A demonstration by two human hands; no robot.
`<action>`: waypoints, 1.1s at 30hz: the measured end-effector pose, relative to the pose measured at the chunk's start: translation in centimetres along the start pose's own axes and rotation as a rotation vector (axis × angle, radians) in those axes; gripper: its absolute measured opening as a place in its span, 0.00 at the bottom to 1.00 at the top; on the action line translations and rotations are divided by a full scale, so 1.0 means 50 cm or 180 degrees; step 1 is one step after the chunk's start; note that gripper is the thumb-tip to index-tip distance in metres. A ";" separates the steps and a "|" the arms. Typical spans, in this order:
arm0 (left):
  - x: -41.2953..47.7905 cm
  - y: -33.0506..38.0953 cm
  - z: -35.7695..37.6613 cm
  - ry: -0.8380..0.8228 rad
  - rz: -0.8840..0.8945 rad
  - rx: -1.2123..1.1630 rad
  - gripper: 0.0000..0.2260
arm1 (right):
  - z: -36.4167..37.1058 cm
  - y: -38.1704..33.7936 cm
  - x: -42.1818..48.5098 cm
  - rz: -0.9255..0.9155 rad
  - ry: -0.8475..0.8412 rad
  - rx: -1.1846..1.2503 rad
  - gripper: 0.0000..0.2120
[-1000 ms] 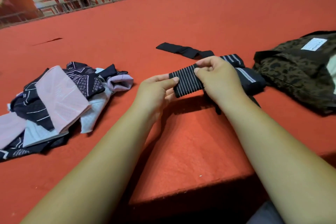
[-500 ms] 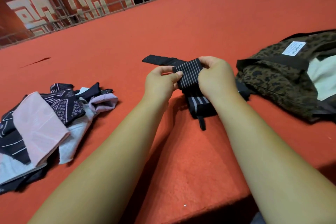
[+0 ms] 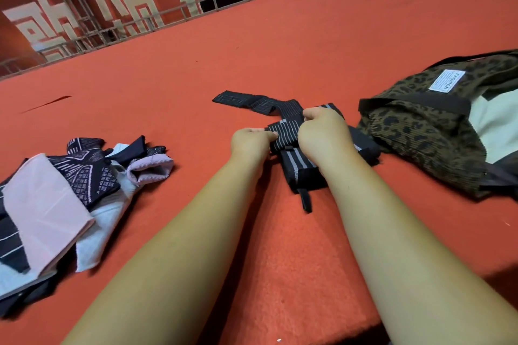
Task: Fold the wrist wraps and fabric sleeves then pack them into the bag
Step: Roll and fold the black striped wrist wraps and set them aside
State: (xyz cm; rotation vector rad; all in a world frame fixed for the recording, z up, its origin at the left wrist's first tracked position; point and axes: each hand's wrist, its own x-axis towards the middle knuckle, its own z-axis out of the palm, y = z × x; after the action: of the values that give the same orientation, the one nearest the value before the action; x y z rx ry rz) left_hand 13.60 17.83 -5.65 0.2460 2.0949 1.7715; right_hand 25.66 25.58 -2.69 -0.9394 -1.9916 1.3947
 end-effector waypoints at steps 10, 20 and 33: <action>0.029 0.039 0.000 -0.0157 0.0477 0.1133 0.14 | -0.004 0.015 0.026 0.0006 0.0605 0.0539 0.22; 0.131 0.094 0.040 -0.0947 0.0726 0.2257 0.15 | 0.008 0.022 0.038 -0.0015 0.0802 0.0681 0.21; 0.124 0.126 -0.037 -0.0255 0.0516 -0.1077 0.23 | 0.012 -0.003 0.011 -0.0165 0.0660 0.0567 0.23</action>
State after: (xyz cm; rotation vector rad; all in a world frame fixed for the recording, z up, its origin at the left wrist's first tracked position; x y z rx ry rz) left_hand 6.50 19.68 -0.36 0.3919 1.7265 2.1365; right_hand 24.81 25.63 -2.72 -0.9057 -1.6978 1.3615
